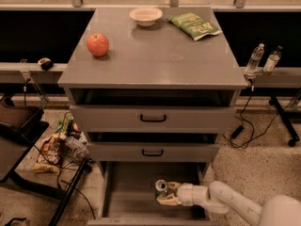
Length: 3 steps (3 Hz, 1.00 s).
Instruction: Place green can into bottom drawer
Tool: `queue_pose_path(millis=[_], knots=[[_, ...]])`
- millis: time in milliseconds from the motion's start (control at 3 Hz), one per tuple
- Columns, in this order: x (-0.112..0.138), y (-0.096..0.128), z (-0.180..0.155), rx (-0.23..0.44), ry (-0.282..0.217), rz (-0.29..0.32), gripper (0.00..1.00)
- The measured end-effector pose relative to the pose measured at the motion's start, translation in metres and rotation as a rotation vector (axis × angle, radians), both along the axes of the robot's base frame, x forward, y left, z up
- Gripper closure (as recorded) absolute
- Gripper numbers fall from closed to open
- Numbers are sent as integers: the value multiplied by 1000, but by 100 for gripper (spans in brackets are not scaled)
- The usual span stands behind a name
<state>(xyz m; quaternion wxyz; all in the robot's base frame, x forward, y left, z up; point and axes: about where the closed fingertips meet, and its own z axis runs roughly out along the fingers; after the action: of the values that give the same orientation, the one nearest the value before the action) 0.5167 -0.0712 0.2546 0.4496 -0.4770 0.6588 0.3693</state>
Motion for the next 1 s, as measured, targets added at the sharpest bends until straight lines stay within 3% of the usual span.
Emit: queue_pose_path(millis=[667,1000], knots=[[14,37,-62,93,-1,68,100],[31,57,-86,89,-2,50,97]])
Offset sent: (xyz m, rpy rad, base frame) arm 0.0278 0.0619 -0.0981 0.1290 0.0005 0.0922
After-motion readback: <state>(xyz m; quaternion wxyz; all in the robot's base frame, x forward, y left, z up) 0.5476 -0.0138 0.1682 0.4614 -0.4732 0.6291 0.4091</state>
